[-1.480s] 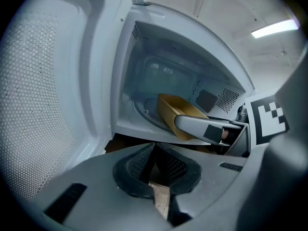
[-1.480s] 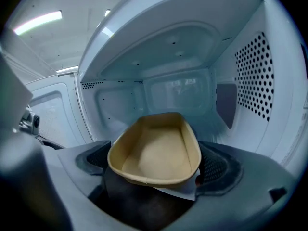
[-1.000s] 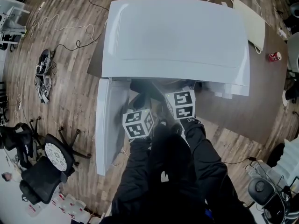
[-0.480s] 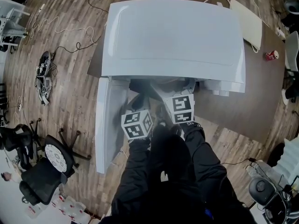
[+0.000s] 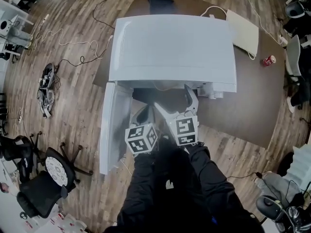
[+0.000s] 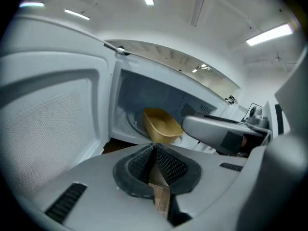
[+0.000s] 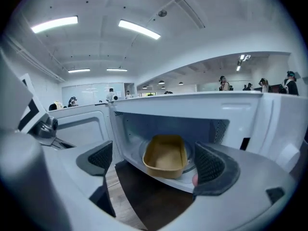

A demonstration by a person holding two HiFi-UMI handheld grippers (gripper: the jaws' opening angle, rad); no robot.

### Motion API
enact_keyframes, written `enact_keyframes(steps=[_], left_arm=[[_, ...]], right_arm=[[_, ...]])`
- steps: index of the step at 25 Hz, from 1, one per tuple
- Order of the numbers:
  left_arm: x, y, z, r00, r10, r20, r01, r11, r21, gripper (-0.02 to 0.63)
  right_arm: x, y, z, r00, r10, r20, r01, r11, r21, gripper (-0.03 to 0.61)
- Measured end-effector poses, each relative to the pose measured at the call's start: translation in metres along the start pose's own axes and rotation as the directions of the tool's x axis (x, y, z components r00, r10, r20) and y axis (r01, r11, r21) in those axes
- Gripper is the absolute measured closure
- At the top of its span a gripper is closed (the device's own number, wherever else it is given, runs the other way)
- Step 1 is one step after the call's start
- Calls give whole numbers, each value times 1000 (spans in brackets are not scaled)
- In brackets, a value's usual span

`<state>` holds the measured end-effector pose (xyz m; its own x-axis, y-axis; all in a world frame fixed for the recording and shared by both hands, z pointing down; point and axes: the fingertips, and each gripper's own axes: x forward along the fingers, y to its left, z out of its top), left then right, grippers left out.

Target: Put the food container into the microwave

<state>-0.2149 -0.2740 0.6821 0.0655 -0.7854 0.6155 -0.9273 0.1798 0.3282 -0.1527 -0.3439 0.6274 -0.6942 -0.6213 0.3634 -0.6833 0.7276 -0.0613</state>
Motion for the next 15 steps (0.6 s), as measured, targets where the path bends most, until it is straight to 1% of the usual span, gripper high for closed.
enact_keyframes(steps=[2,7,9,10,11,14,15], left_arm=[[-14,-9,9,1000,-12,24,12,1000,6,578],[-48,-37,27,996,-41,73,38,998,40,578],[-63,-48,32,995,-51,86,46,998,51,578],[-70,-54,34,994,-57,93,52,997,59,578],[-78,-60,36,993,-65,101,59,996,67,578],[-100,-78,41,988,-90,126,80,993,85,578],[-106,-84,44,986,-98,135,86,992,91,578]], right_arm=[[-17,4,10,1000,-7,11,7,1000,-4,34],[-64,6,36,998,-40,48,40,999,-2,127],[-84,4,45,996,-72,54,73,997,-6,210],[-94,4,49,994,-93,55,94,996,-9,274],[-104,4,54,992,-111,56,111,994,-11,324],[-134,5,67,988,-138,70,139,990,-7,389],[-143,5,71,987,-143,77,144,990,-9,402]])
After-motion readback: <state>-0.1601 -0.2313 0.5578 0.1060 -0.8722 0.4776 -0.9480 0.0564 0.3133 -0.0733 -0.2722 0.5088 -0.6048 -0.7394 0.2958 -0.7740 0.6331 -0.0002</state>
